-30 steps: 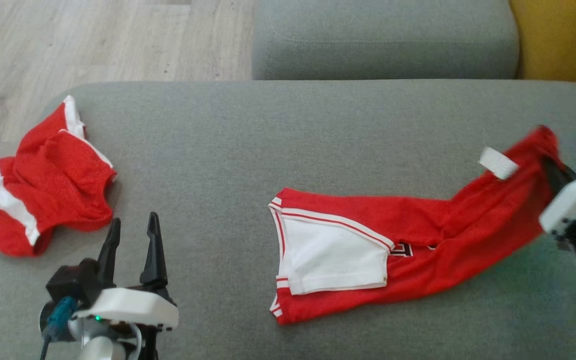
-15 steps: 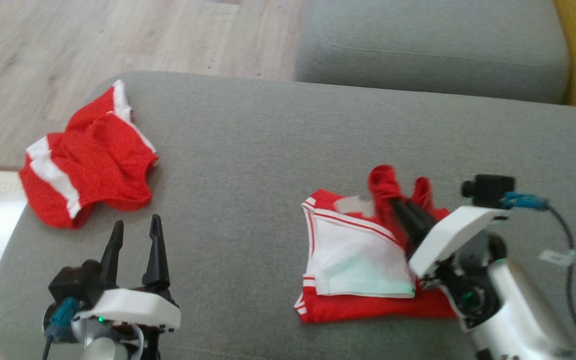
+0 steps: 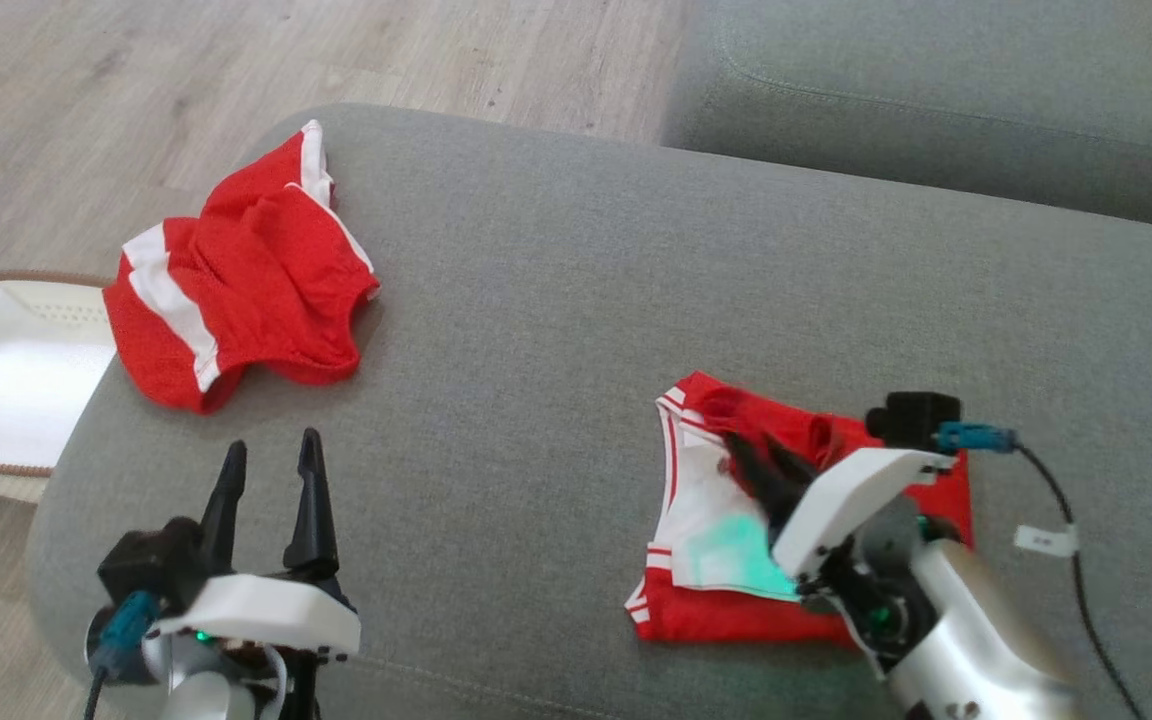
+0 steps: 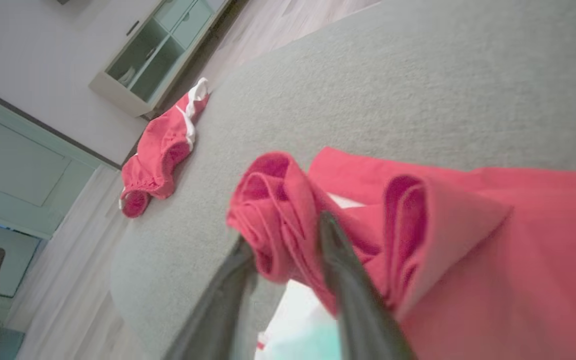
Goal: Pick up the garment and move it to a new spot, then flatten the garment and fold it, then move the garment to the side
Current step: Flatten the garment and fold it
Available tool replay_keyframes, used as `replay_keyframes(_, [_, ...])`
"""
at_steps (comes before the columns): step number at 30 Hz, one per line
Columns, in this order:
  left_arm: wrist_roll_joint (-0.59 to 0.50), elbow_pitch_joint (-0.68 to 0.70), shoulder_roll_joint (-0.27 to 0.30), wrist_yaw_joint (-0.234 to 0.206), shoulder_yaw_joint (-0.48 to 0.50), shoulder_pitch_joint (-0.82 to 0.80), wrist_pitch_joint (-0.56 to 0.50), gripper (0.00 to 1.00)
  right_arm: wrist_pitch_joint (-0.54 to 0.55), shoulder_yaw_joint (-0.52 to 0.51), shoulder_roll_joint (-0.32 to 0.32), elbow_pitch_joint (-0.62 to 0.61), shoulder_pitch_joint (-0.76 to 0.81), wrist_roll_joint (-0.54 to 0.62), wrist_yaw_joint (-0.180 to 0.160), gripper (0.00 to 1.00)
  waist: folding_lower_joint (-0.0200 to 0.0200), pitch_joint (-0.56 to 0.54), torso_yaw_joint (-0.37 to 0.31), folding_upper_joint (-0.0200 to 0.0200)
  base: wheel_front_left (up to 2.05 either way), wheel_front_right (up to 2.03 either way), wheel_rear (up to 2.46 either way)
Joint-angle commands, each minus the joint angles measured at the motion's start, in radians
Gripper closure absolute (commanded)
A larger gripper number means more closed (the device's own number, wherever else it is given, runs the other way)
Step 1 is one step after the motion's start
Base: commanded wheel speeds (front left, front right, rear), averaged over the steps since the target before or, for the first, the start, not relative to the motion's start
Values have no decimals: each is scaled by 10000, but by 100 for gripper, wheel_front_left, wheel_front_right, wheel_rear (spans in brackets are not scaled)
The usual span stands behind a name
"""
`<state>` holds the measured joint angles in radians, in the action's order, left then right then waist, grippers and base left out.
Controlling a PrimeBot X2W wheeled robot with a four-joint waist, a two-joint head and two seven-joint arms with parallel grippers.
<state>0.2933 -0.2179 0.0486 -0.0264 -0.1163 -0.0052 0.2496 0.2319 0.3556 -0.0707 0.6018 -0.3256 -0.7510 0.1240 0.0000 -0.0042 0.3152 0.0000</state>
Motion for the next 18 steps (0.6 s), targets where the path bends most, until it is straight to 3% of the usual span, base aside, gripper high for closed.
replay_keyframes(1, [18,307,16,3,372,-539,122,0,-153,507,194,-338,-486,-438,67,0,0,15,-72,0,0,0,0])
replay_keyframes(9, [46,304,16,-37,393,-490,122,0,-1545,821,-82,-1615,-725,-1720,67,0,0,-63,-525,0,0,0,0])
replay_keyframes(14, [50,401,16,-50,481,-392,122,0,-2413,148,-1317,-2949,-474,-1966,67,0,0,-203,-796,0,0,0,0])
replay_keyframes(18, [25,517,16,-31,532,-326,122,0,-2848,-865,-2360,-2975,-36,-1234,67,0,0,-296,-984,0,0,0,0])
